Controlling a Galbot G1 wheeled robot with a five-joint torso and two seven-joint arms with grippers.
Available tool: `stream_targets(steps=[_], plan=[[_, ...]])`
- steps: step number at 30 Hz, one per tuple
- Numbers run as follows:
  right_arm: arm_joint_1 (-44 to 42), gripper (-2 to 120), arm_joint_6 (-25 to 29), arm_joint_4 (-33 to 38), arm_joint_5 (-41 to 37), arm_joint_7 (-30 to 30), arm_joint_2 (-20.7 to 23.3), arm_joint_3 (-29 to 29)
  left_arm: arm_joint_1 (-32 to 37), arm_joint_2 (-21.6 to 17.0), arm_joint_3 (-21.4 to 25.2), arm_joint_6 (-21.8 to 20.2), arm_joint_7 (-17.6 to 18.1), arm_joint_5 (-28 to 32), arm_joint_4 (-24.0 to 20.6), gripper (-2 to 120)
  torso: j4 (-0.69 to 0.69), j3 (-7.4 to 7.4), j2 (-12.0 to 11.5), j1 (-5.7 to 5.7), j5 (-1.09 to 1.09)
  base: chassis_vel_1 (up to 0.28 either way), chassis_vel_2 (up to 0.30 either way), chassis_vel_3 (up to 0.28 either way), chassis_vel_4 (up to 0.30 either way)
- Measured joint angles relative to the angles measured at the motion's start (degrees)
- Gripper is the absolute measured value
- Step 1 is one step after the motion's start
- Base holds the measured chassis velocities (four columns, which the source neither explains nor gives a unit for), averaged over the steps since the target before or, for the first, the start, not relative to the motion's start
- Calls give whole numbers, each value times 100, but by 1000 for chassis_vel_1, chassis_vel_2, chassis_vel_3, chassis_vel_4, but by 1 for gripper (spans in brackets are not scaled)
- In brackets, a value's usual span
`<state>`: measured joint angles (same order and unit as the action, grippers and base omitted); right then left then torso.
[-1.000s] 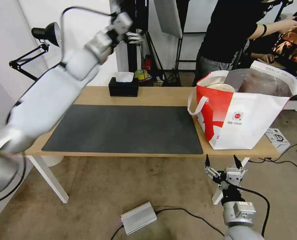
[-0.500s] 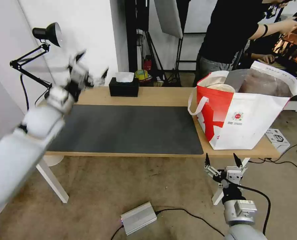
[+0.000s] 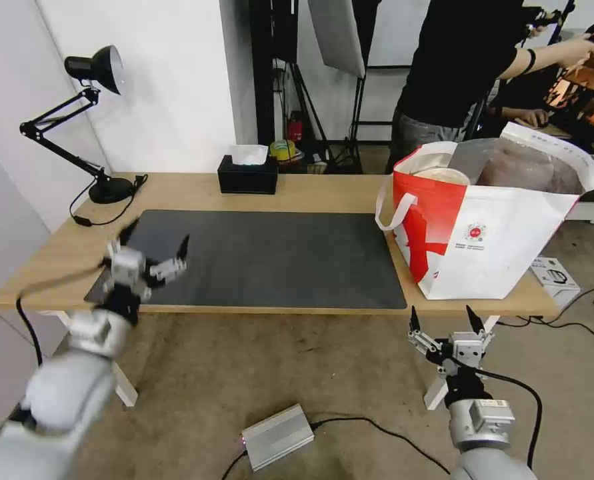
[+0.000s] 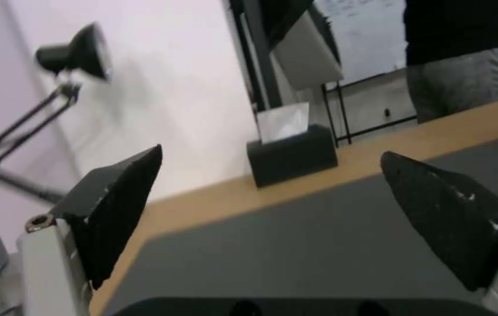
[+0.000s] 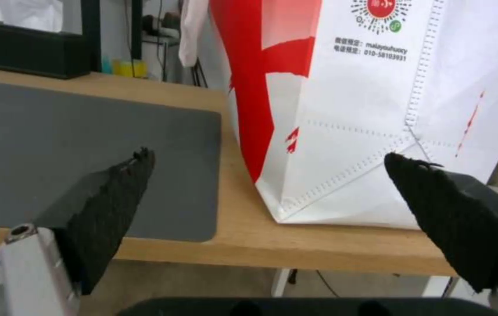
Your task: Pick up the trash from the table and place it into the takeout bag.
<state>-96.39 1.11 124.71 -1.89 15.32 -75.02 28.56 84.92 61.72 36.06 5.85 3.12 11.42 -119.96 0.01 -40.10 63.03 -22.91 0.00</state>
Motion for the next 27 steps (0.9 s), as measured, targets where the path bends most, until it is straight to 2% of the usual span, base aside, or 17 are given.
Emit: stream_targets(steps=[2,12,17,27], plan=[[-5,100,0,0,-4,1,5,-8,296,307,50,43,47,-121,-116,100,-1,0,0,0,1,0,0,0,0],[-39,100,0,38,-55,-13,35,-44,1003,1019,82,455,259,-659,-219,100,-1,0,0,-1,1,0,0,0,0],[-152,100,-2,70,-56,-20,45,-44,1236,1282,51,735,329,-834,-176,100,-1,0,0,-1,-1,0,0,0,0],[-336,100,124,-22,-13,-22,101,-42,1421,1489,33,1007,372,-984,-97,100,-2,-1,0,-1,0,0,0,0,0]])
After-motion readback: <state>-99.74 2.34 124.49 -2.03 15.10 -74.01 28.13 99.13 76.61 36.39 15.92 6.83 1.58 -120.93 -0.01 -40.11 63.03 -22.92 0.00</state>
